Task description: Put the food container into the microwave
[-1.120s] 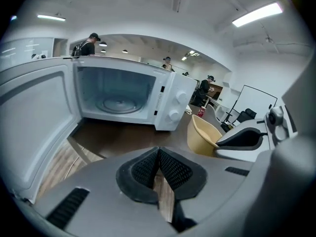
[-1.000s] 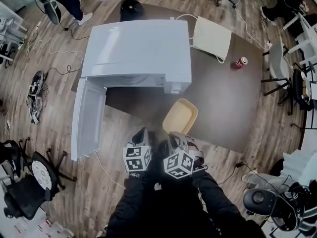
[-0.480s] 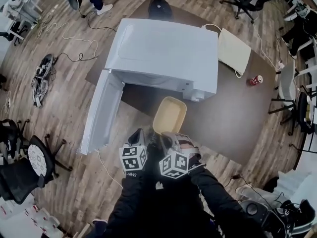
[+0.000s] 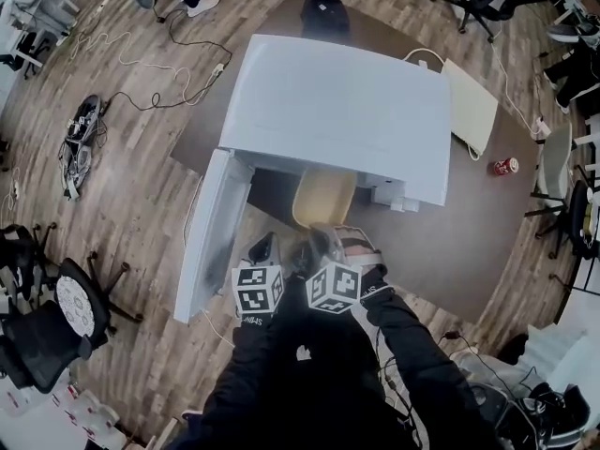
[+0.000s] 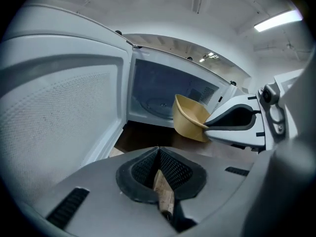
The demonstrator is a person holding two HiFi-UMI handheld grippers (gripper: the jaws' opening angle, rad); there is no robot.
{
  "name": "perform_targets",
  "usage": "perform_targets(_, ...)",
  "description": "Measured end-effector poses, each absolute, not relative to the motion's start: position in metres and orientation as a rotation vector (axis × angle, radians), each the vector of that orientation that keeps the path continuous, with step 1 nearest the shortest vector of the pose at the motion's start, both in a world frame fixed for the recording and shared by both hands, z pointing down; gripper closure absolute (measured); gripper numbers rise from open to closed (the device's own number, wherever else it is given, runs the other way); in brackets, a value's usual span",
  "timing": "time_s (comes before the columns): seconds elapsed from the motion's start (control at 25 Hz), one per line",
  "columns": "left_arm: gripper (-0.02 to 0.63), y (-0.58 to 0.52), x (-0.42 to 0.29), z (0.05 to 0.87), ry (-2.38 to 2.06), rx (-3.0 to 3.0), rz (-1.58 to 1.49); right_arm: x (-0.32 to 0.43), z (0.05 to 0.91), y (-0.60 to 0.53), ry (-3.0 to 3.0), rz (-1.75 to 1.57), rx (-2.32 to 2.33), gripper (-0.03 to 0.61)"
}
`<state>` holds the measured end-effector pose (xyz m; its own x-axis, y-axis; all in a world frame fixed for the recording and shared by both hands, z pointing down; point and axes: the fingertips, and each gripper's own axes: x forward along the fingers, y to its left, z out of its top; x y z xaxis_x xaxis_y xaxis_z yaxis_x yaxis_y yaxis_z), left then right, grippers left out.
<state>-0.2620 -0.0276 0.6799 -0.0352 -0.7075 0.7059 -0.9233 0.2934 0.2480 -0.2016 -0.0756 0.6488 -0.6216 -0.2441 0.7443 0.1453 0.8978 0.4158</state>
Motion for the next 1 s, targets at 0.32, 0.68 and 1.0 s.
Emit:
perform_targets(0.32, 0.58, -0.059, -0.285, 0.7, -1.746, 1.495, 0.363, -0.249, 0.668, -0.141, -2.156, -0.574, 0.16, 0.543)
perform_targets(0.68, 0.58, -0.083, -0.285, 0.711, -1.69, 1.532, 0.369, -0.268, 0.68, -0.187, -2.135, -0.57, 0.204, 0.543)
perform_targets(1.0, 0.58, -0.084, -0.283, 0.715, -1.686, 1.516, 0.372, -0.275, 0.689, -0.2, -2.143, -0.542, 0.186, 0.541)
